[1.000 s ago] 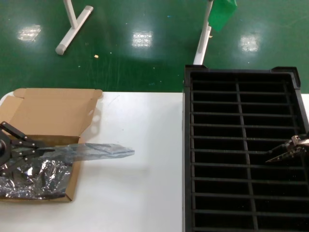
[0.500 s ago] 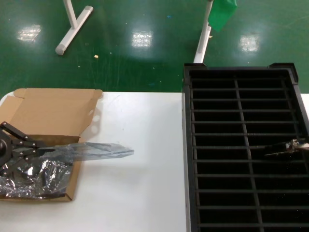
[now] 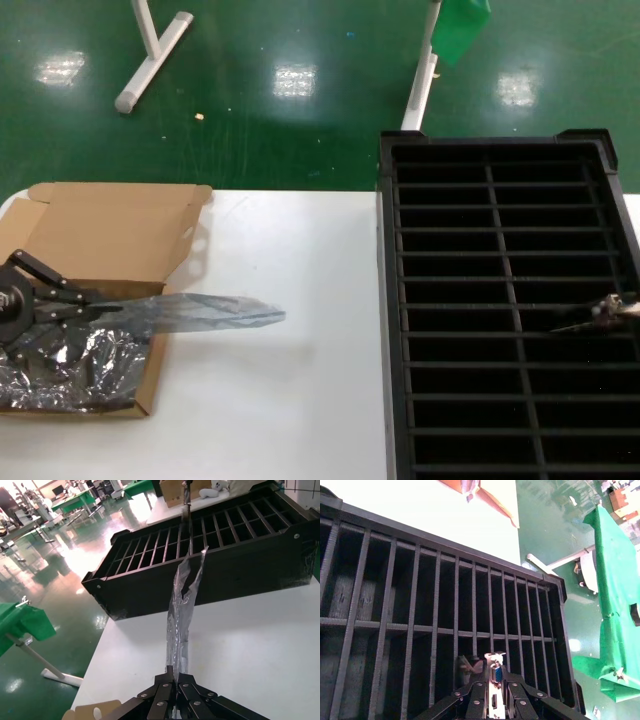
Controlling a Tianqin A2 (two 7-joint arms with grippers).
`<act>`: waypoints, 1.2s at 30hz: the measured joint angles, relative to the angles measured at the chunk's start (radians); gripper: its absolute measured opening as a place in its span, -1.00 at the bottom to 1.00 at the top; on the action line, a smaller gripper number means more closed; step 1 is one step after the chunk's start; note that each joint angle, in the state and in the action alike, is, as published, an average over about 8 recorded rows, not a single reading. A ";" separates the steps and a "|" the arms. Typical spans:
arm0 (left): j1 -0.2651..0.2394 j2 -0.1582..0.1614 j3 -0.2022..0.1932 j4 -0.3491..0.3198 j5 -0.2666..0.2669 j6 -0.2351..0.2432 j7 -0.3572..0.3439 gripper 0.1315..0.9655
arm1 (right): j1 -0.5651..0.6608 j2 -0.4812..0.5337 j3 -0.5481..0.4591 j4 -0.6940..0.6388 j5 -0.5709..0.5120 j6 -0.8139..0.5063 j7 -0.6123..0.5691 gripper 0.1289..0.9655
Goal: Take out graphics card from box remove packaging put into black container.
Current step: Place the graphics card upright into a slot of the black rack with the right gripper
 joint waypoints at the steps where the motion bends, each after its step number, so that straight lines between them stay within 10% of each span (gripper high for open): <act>1: 0.000 0.000 -0.001 -0.001 0.000 0.000 0.000 -0.98 | -0.006 0.002 0.006 0.000 0.006 0.001 -0.003 -0.88; 36: 0.022 -0.036 0.060 -0.025 -0.075 0.000 0.004 -0.98 | 0.059 -0.064 -0.023 0.000 -0.114 0.000 0.011 -0.84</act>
